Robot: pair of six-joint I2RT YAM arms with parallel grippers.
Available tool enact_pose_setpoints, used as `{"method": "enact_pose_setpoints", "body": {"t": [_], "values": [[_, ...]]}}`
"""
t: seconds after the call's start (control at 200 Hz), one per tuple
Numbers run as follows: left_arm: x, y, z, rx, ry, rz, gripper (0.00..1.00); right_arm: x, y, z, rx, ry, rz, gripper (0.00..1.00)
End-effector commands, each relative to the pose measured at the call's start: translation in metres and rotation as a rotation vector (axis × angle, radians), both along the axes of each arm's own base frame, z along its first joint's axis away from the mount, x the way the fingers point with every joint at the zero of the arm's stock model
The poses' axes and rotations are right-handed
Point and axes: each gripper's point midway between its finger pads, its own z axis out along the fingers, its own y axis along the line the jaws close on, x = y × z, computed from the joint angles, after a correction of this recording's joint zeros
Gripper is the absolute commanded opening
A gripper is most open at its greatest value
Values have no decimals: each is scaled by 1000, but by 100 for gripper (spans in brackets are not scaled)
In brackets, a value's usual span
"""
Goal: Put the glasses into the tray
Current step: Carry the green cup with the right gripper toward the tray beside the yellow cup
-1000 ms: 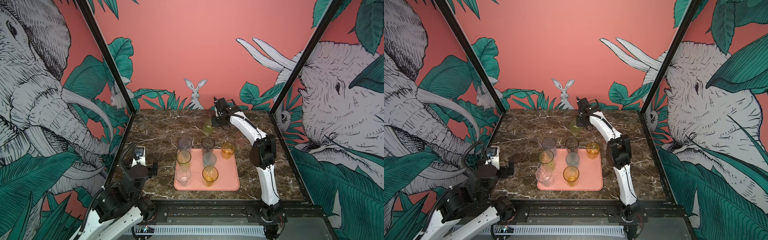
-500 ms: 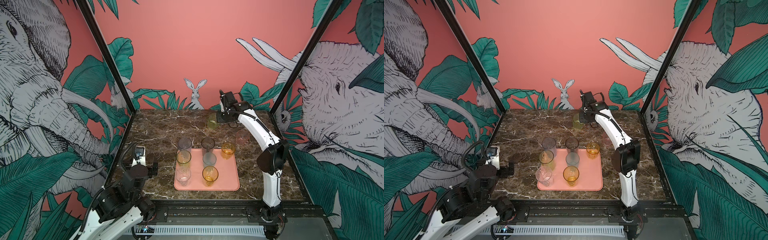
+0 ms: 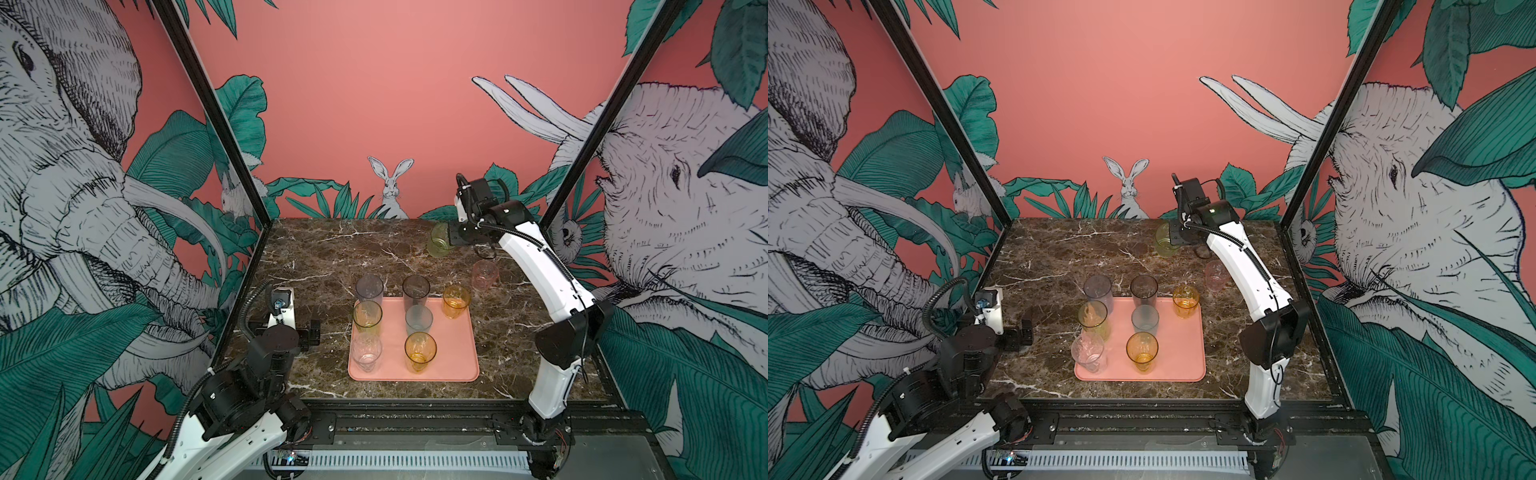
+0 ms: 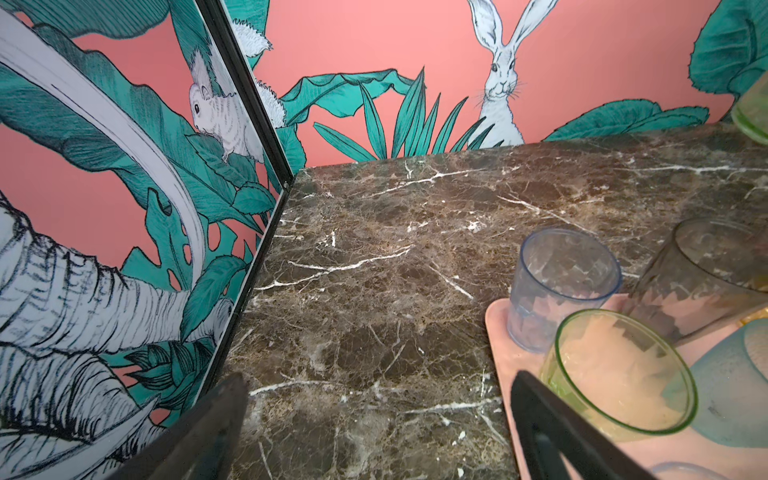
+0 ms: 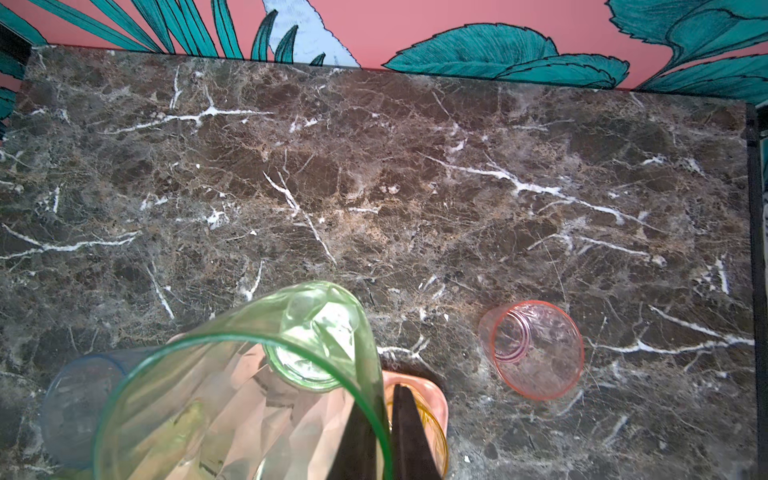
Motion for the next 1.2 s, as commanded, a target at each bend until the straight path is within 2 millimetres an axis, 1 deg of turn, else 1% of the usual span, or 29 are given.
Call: {"method": "enact_pose_setpoints", "body": {"t": [0.0, 0.12, 0.365, 0.415, 0.42, 0.43, 0.515, 0.765, 1.085, 1.195], "values": [[4, 1, 13, -68, -65, 35, 99, -15, -13, 10, -20, -11, -5, 0], [8, -3, 16, -86, -87, 32, 99, -29, -20, 12, -25, -5, -4, 0], [13, -8, 12, -80, -74, 31, 100, -58, -33, 15, -25, 8, -2, 0], [14, -10, 11, -84, -75, 28, 99, -62, -35, 8, -35, 28, -5, 0], [14, -10, 11, -85, -76, 27, 99, -64, -37, 14, -28, 14, -6, 0], [14, -10, 11, -86, -77, 26, 99, -68, -38, 18, -23, 4, -6, 0], [16, -14, 10, -93, -77, 18, 100, -80, -42, 17, -14, 7, -1, 0], [23, -24, 5, -92, -59, 3, 99, -113, -56, 7, -5, 34, -18, 0], [28, -30, 8, -86, -57, -6, 100, -153, -60, -11, -15, 45, -27, 0], [28, -32, 7, -85, -52, -11, 99, -164, -60, -22, -28, 51, -26, 0]]}}
